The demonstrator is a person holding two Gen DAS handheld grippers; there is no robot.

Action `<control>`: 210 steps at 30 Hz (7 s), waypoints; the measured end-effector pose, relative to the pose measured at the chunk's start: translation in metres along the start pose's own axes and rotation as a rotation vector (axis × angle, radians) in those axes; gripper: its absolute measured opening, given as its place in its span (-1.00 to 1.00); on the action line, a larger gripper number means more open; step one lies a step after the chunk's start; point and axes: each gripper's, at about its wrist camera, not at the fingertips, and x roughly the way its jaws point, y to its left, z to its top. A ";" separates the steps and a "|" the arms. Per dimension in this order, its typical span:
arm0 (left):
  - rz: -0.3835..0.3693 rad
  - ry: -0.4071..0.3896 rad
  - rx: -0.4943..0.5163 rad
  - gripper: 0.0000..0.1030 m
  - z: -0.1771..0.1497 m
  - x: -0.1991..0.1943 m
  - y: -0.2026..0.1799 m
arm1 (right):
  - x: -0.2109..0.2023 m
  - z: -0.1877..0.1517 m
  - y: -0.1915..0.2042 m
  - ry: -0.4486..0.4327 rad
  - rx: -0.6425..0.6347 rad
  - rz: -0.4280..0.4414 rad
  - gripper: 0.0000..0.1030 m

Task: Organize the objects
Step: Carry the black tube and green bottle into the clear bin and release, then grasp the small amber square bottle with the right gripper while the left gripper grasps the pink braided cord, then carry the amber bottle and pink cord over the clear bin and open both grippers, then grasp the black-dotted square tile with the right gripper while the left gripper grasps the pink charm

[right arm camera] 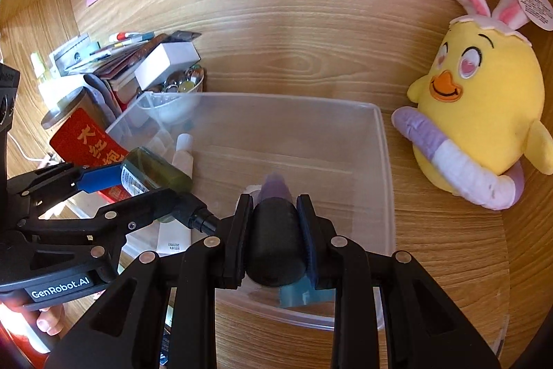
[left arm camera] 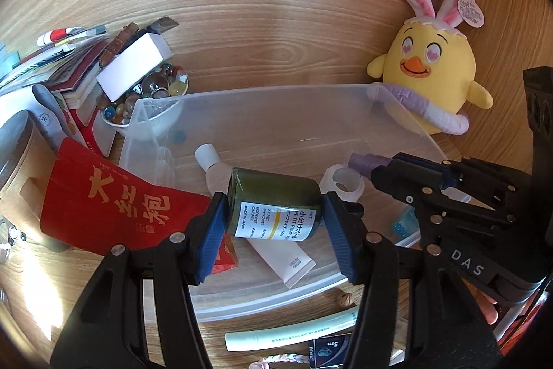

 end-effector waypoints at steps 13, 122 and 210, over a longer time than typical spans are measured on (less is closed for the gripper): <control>-0.007 -0.009 -0.013 0.18 -0.004 -0.015 0.004 | -0.011 0.003 0.005 -0.023 -0.025 -0.021 -0.35; -0.046 -0.225 -0.041 -0.67 -0.039 -0.137 0.001 | -0.101 -0.035 0.026 -0.140 0.011 0.154 -0.57; 0.104 -0.105 0.011 0.95 -0.051 -0.103 0.016 | -0.107 -0.047 0.015 -0.134 -0.005 -0.006 0.54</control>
